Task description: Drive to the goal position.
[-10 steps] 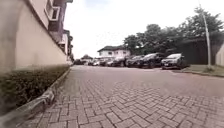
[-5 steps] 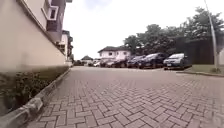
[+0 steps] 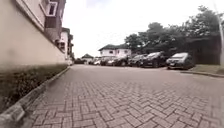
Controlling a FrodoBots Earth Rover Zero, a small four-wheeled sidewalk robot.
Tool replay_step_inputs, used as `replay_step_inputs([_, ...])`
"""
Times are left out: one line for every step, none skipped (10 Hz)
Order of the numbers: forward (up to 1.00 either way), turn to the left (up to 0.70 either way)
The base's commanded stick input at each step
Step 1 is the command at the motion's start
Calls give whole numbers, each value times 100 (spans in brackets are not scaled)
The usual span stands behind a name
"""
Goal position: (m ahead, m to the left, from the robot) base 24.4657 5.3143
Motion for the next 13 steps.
replay_step_inputs([70,35])
replay_step_inputs([70,35])
replay_step_inputs([70,14])
replay_step_inputs([70,0])
replay_step_inputs([70,0])
replay_step_inputs([70,0])
replay_step_inputs([70,0])
replay_step_inputs([70,0])
replay_step_inputs([70,0])
replay_step_inputs([70,1])
replay_step_inputs([70,3])
replay_step_inputs([70,35])
replay_step_inputs([70,35])
